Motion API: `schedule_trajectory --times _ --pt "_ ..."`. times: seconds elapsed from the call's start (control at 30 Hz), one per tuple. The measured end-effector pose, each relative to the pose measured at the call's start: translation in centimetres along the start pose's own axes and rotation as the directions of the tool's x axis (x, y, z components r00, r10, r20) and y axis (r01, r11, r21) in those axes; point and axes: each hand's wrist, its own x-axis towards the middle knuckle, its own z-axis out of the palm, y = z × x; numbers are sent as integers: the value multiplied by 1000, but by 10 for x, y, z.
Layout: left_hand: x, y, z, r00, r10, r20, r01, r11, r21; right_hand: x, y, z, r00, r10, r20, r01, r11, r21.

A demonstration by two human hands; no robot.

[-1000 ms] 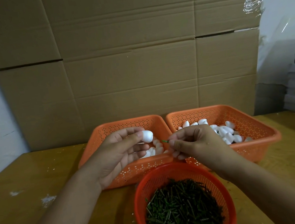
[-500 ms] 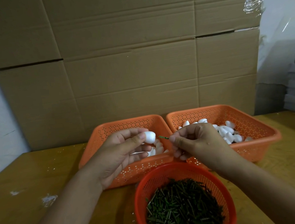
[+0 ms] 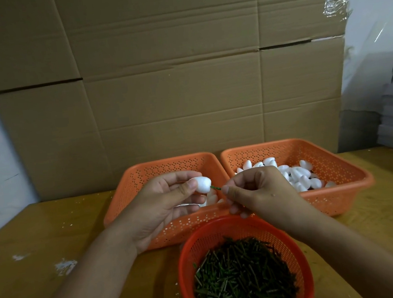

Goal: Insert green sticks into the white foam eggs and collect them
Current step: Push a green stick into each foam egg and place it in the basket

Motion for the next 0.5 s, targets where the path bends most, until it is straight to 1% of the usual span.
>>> schedule_trajectory --times 0.5 --pt "0 0 6 1000 22 -1 -21 995 96 0 2 4 1000 1 -12 -1 1000 -3"
